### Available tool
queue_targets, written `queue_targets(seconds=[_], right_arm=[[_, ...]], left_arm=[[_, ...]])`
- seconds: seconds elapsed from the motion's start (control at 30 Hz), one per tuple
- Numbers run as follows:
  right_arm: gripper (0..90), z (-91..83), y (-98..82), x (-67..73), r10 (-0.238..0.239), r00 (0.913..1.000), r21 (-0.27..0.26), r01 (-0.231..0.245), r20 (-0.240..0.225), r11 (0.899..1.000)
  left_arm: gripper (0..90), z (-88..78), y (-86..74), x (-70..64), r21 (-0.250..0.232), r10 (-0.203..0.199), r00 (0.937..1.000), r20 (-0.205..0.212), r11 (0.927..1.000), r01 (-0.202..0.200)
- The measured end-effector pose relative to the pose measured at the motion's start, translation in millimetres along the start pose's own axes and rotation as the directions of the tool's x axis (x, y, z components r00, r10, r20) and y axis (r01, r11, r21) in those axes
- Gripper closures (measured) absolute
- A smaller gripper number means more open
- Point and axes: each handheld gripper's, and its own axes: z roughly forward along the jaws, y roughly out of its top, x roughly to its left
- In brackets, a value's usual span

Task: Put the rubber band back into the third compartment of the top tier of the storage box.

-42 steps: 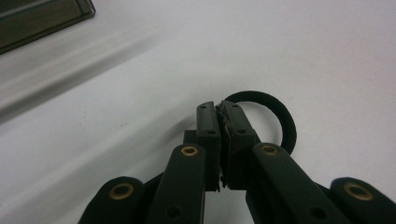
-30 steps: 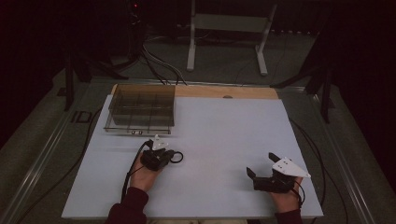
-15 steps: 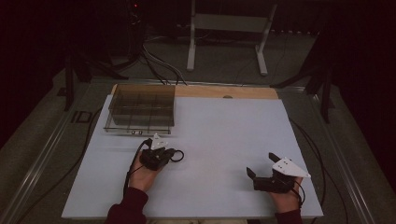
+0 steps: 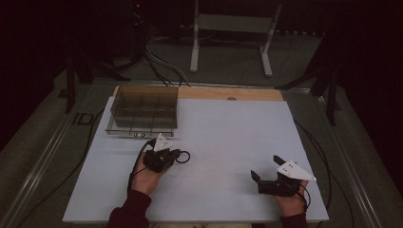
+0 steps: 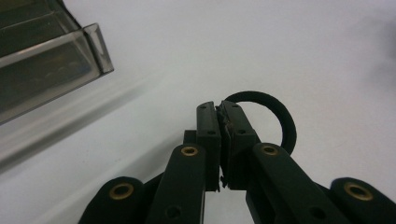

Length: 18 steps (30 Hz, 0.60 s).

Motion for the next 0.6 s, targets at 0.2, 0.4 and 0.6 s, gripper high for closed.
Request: queue_targets(seconds=[0.2,0.4,0.6], right_arm=[[0.2,0.0,0.1,0.2,-0.001,1.0,0.0,0.001,0.0,1.0],[0.2,0.0,0.0,0.0,0.0,1.0,0.001,0.0,0.0,1.0],[0.2,0.0,0.0,0.1,0.0,1.0,0.001,0.0,0.0,1.0]], left_arm=[[88.1,-3.4,2.6,0.7,-0.008,0.003,1.0,0.008,1.0,-0.002],[88.2,-7.2,5.4,2.6,-0.023,0.0,0.9999,0.015,0.9997,0.0],[88.2,-12.2,9.6,4.1,-0.042,0.0,0.9998,0.02,0.9991,0.001]])
